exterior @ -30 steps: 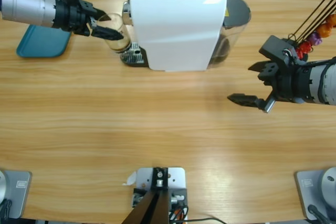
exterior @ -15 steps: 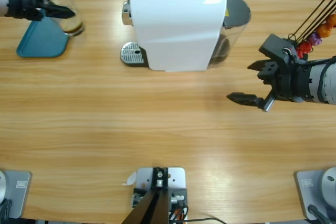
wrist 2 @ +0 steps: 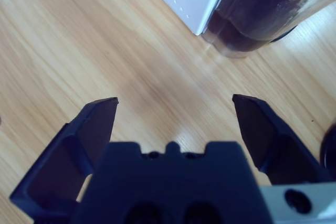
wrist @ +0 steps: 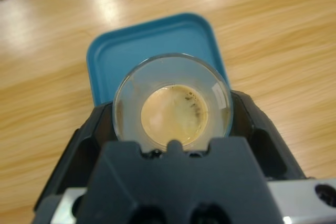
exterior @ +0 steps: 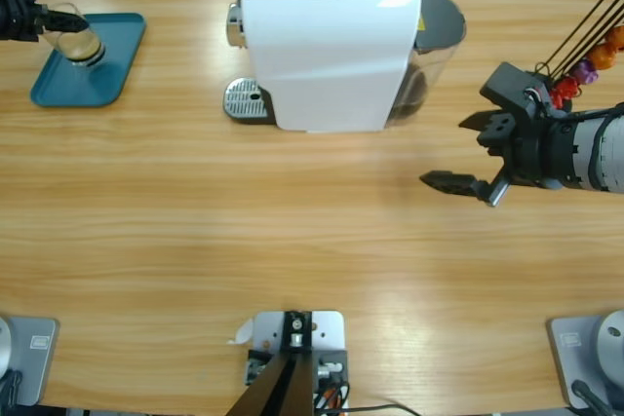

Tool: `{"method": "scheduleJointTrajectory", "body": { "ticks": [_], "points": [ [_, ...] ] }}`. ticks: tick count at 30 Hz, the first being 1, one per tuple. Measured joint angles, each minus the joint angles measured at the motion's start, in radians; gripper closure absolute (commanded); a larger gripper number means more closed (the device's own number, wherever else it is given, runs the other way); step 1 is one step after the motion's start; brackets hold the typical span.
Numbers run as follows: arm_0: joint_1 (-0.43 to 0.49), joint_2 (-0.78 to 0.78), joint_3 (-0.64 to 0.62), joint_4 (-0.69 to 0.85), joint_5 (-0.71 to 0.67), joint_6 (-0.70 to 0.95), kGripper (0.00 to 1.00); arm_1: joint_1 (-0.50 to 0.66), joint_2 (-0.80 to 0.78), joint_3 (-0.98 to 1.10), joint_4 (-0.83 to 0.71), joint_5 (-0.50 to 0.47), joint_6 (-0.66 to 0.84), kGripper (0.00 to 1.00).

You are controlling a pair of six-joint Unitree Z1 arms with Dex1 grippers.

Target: Pour coffee

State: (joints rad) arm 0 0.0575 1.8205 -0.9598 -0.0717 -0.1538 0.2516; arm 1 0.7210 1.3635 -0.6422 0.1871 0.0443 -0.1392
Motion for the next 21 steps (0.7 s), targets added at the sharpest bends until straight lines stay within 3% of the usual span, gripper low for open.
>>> {"method": "scheduleJointTrajectory", "body": {
  "ticks": [7, 8, 9, 10, 12, 16, 21],
  "points": [
    [0.001, 0.044, -0.003, -0.002, 0.0, 0.0, 1.0, 0.0, 0.005, 0.0, 0.0, 0.0, 0.0, 0.018],
    [0.001, 0.046, -0.003, -0.004, 0.0, 0.0, 0.957, 0.0, 0.005, 0.0, 0.0, 0.0, 0.0, 0.018],
    [0.001, 0.047, -0.003, -0.005, 0.0, 0.0, 0.527, 0.0, 0.005, 0.0, 0.0, 0.0, 0.0, 0.014],
    [0.001, 0.048, -0.004, -0.005, 0.0, 0.0, 0.255, 0.0, 0.005, 0.0, 0.0, 0.0, 0.0, 0.01],
    [0.002, 0.052, -0.007, -0.006, -0.002, -0.007, 0.096, 0.0, 0.005, 0.0, 0.0, 0.0, 0.0, 0.003],
    [0.01, 0.054, -0.011, -0.006, -0.027, -0.017, 0.017, 0.0, 0.005, 0.0, 0.0, 0.0, 0.0, 0.0],
    [0.01, 0.042, -0.009, -0.006, -0.036, -0.017, 0.013, 0.0, 0.004, 0.0, 0.0, 0.0, 0.0, 0.0]
  ]
}}
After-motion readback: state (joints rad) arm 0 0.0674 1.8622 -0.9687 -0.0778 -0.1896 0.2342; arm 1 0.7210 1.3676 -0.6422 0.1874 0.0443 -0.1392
